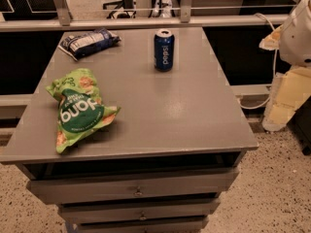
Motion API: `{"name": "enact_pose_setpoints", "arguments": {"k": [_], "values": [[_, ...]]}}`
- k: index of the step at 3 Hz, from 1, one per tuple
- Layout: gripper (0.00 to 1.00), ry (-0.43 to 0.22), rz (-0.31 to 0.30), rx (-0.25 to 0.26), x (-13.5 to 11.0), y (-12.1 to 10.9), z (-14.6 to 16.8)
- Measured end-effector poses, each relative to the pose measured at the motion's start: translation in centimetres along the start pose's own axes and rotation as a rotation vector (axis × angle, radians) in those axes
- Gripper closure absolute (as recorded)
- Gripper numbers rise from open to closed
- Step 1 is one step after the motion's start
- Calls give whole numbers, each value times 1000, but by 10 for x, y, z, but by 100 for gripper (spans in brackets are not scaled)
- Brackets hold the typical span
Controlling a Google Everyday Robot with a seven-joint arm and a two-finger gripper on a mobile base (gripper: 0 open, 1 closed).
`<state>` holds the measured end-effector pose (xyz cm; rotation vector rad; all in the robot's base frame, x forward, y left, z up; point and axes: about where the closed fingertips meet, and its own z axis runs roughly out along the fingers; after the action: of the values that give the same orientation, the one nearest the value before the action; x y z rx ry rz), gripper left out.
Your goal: Move green rice chip bag near blue chip bag
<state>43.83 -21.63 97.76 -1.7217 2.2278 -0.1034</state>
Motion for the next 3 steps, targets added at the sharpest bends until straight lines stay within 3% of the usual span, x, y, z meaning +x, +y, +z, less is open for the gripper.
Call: {"name": "enact_pose_setpoints", "arguments": {"k": [1,2,3], "values": [[0,0,0,0,0,0,0],[0,-144,54,-23,-16,7,-6],[0,-320,149,-29,-22,19,13]]}}
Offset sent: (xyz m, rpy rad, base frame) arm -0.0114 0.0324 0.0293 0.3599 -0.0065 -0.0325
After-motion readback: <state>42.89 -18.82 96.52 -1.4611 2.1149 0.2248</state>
